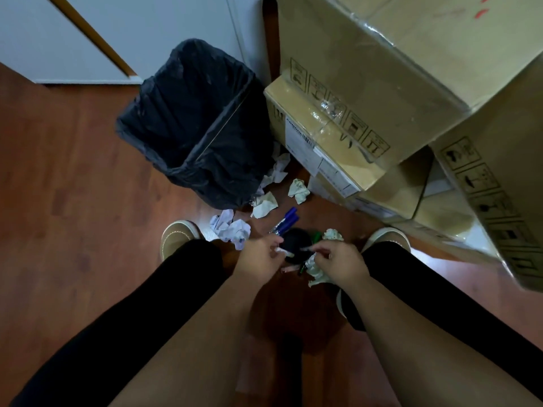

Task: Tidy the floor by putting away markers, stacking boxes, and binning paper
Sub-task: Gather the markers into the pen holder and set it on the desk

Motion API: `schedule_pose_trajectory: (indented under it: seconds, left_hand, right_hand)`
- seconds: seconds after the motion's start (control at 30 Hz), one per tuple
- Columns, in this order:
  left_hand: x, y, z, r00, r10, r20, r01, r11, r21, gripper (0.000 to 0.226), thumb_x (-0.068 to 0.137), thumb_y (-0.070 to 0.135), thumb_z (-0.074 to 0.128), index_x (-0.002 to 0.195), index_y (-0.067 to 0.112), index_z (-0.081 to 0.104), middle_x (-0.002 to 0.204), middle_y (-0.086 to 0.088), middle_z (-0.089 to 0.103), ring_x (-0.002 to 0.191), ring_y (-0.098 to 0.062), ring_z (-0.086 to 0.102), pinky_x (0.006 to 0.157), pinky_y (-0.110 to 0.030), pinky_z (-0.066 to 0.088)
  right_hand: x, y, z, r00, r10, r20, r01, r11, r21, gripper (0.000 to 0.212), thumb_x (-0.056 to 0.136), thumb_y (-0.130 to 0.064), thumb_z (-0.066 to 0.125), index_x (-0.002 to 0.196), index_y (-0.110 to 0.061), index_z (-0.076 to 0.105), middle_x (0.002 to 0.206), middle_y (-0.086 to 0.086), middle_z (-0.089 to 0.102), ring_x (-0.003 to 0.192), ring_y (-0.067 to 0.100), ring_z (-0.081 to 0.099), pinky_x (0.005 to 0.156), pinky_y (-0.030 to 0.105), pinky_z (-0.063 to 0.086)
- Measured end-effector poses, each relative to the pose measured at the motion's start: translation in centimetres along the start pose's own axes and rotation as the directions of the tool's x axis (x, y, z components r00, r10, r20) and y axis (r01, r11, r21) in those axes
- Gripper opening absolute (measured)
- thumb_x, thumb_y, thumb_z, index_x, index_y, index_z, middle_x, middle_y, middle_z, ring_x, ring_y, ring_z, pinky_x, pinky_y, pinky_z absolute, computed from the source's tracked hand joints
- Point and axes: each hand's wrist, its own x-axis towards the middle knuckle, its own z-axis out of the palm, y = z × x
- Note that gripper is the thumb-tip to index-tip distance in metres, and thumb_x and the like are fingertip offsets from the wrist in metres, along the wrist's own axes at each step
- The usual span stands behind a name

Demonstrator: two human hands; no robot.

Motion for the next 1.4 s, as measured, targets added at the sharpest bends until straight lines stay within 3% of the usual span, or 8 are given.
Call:
schedule_pose_trajectory:
  seconds: [0.13, 0.3, 0.43, 0.53, 0.7, 0.87, 1.23, 1.4]
  left_hand:
    - [1.3, -0.3, 0.3, 0.984, -0.011, -0.178, 0.014, 1.0, 0.013, 0.026, 0.088, 0.026, 0.061, 0.113, 0.02, 0.067, 0.106, -0.003, 0.064, 0.09, -0.02, 0.062, 0.074, -0.026, 0.046]
    - [5.7, -1.8, 0.2, 0.969, -0.248, 0.017, 0.248, 0.969, -0.01, 0.035, 0.09, 0.005, 0.05, 0.121, 0.014, 0.066, 0.124, -0.011, 0.063, 0.11, -0.028, 0.06, 0.092, -0.031, 0.047]
    - [8.4, -3.5, 1.0, 0.936, -0.236, 0.259, 0.176, 0.956, 0.236, 0.034, 0.092, 0.012, 0.054, 0.124, 0.014, 0.065, 0.131, -0.01, 0.06, 0.121, -0.028, 0.054, 0.1, -0.033, 0.043]
    - [8.3, -5.3, 2.1, 0.908, -0.167, 0.384, -0.085, 0.826, 0.558, 0.045, 0.091, 0.022, 0.054, 0.136, 0.023, 0.055, 0.146, -0.005, 0.043, 0.13, -0.033, 0.037, 0.11, -0.043, 0.032]
    - [8.3, -6.5, 4.2, 0.931, -0.132, 0.341, -0.167, 0.674, 0.719, 0.077, 0.087, 0.061, 0.051, 0.152, 0.032, 0.022, 0.153, 0.0, 0.027, 0.129, -0.031, 0.026, 0.108, -0.047, 0.019]
    - [8.7, -6.1, 5.2, 0.93, -0.171, 0.326, -0.163, 0.602, 0.782, 0.073, 0.091, 0.042, 0.049, 0.154, 0.028, 0.015, 0.158, -0.007, 0.018, 0.127, -0.031, 0.028, 0.103, -0.045, 0.026]
    - [8.3, -5.1, 5.8, 0.899, -0.255, 0.356, -0.154, 0.578, 0.801, 0.085, 0.091, 0.049, 0.051, 0.156, 0.02, 0.005, 0.162, -0.01, 0.003, 0.139, -0.03, 0.021, 0.11, -0.044, 0.02]
    - [7.7, -4.6, 5.1, 0.931, -0.21, 0.298, -0.008, 0.805, 0.593, 0.06, 0.1, 0.024, 0.042, 0.155, 0.019, 0.02, 0.162, -0.008, 0.015, 0.145, -0.032, 0.017, 0.119, -0.048, 0.009]
  right_hand:
    - [1.4, -0.1, -0.1, 0.989, 0.141, -0.054, -0.129, 0.976, 0.177, 0.044, 0.09, -0.049, 0.049, 0.13, -0.062, 0.037, 0.07, -0.002, 0.063, 0.059, 0.013, 0.06, 0.053, 0.028, 0.043]
    - [5.0, 0.4, 0.2, 0.901, 0.426, 0.083, -0.422, 0.816, 0.394, 0.037, 0.099, -0.028, 0.046, 0.13, -0.011, 0.057, 0.123, 0.016, 0.064, 0.1, 0.031, 0.064, 0.069, 0.029, 0.046]
    - [8.1, -0.6, 1.6, 0.766, 0.541, 0.347, -0.64, 0.592, 0.49, 0.045, 0.1, -0.029, 0.047, 0.142, -0.013, 0.046, 0.136, 0.015, 0.05, 0.115, 0.031, 0.053, 0.092, 0.04, 0.042]
    - [9.2, -0.5, 3.1, 0.726, 0.567, 0.39, -0.684, 0.532, 0.499, 0.049, 0.1, -0.046, 0.038, 0.134, -0.015, 0.056, 0.143, 0.014, 0.047, 0.127, 0.032, 0.046, 0.102, 0.042, 0.038]
    - [10.4, -0.3, 3.7, 0.696, 0.636, 0.333, -0.704, 0.514, 0.49, 0.057, 0.1, -0.048, 0.038, 0.134, -0.005, 0.053, 0.143, 0.012, 0.049, 0.13, 0.03, 0.047, 0.108, 0.041, 0.037]
    - [10.9, -0.6, 3.7, 0.661, 0.62, 0.422, -0.743, 0.463, 0.483, 0.075, 0.093, -0.064, 0.037, 0.146, -0.012, 0.04, 0.152, 0.011, 0.04, 0.136, 0.03, 0.04, 0.113, 0.044, 0.032]
    - [10.4, 0.7, 0.9, 0.804, 0.53, 0.269, -0.548, 0.484, 0.683, 0.045, 0.104, -0.039, 0.032, 0.142, -0.02, 0.047, 0.151, 0.0, 0.035, 0.14, 0.021, 0.031, 0.109, 0.038, 0.03]
    - [10.2, 3.7, 0.1, 0.886, 0.434, 0.16, -0.362, 0.437, 0.823, 0.042, 0.1, -0.001, 0.034, 0.141, -0.003, 0.043, 0.151, 0.014, 0.039, 0.139, 0.028, 0.036, 0.116, 0.047, 0.027]
